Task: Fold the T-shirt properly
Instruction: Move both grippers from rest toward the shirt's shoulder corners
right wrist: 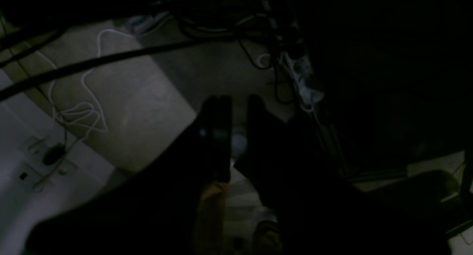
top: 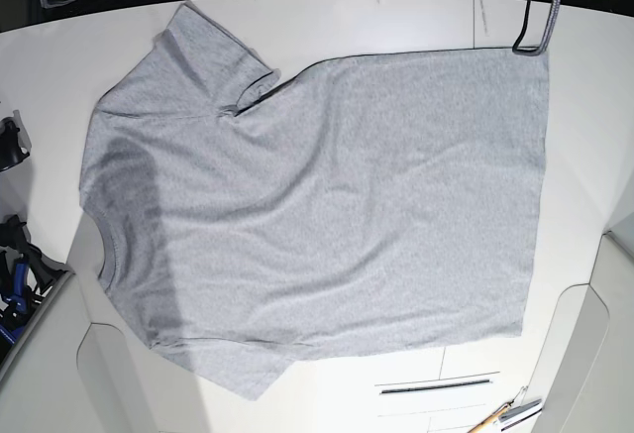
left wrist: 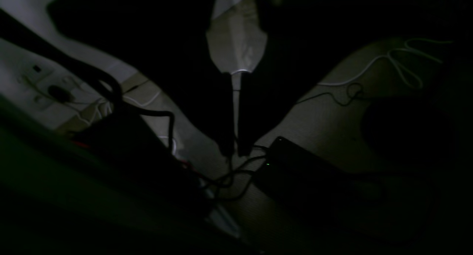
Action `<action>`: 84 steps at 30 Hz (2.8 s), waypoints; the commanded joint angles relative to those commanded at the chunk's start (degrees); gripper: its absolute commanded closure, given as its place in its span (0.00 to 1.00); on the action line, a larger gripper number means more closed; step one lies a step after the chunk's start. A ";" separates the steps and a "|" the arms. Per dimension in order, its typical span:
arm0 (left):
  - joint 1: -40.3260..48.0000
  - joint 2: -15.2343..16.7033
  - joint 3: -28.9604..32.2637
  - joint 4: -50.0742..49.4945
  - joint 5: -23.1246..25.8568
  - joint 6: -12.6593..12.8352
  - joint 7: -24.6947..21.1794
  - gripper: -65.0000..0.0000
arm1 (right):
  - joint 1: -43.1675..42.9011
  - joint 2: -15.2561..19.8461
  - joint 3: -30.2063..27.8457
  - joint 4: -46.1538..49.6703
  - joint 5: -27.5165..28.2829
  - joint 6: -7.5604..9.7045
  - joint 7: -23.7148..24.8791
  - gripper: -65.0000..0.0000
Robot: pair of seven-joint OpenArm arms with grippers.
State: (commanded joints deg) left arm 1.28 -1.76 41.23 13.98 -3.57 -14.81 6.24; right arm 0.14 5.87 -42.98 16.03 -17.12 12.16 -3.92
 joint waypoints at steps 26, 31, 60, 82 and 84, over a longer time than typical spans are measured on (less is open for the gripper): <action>10.56 -9.57 -4.76 12.76 -0.02 -7.26 -8.20 0.95 | -10.29 9.01 0.00 12.52 4.22 0.02 -0.02 0.89; 20.57 -13.33 -17.53 26.27 -0.02 -7.45 -8.46 0.95 | -16.39 15.43 0.00 25.03 10.16 -0.11 -0.02 0.89; 57.44 -20.65 -38.91 75.12 -0.04 -12.02 -10.27 0.95 | -48.39 48.37 0.26 93.46 2.29 -28.35 -18.29 0.89; 66.36 -20.65 -62.49 91.08 -12.55 -18.51 -9.01 0.95 | -49.37 42.77 33.09 110.88 16.33 -28.37 -30.64 0.89; 66.34 -20.65 -62.71 91.08 -12.55 -18.47 -9.01 0.95 | -49.35 39.54 41.09 110.88 24.30 -21.49 -30.62 0.89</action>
State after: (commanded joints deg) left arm 67.61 -22.41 -21.47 105.06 -16.12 -33.28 -2.76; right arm -49.21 45.41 -1.89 126.91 7.18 -9.32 -34.54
